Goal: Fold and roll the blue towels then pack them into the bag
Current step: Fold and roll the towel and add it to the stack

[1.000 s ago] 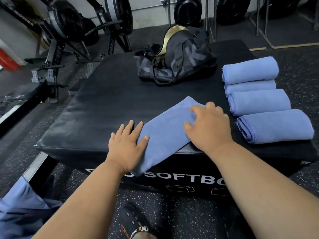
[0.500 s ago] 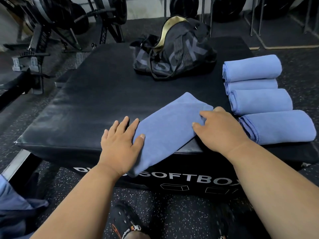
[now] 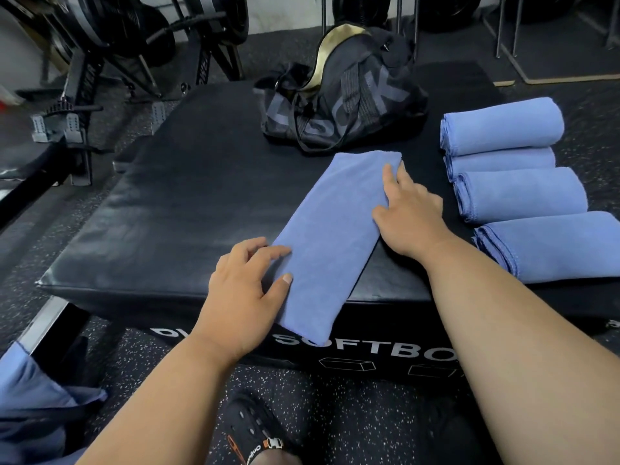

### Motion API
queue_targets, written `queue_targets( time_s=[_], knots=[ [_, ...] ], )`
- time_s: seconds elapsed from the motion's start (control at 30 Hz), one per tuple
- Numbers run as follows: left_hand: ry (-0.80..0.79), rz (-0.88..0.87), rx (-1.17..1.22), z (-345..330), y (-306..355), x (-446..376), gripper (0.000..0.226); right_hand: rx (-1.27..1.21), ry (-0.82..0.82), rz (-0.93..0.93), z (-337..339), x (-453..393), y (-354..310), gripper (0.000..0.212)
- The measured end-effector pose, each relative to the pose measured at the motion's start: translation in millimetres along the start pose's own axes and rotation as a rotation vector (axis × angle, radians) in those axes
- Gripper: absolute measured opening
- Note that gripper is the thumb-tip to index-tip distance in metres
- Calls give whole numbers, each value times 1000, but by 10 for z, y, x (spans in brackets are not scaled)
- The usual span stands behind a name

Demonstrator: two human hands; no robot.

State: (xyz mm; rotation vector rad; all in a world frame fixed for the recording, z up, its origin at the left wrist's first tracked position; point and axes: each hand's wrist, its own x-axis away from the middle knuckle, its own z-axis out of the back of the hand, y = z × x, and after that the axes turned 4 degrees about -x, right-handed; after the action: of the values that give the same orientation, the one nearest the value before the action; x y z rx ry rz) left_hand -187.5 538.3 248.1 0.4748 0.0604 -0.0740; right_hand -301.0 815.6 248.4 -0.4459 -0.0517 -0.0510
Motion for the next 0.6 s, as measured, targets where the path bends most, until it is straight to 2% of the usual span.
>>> queue_targets(
  time_s=[0.23,0.37,0.43,0.6],
  knots=[
    [-108,-109,88,121,-101,170,53,-84,139,68,-70,213,-61,60],
    [-165,-210,-47,126,-181,235,81,-17,-22,219,-111,491,-171,69],
    [-173,-228,-128,107,-201,226,88,19,-114,255,-114,610,-183,77],
    [-49,-272,-235,72,-181,174,73,34,-203,279,-158,879,-160,89]
  ],
)
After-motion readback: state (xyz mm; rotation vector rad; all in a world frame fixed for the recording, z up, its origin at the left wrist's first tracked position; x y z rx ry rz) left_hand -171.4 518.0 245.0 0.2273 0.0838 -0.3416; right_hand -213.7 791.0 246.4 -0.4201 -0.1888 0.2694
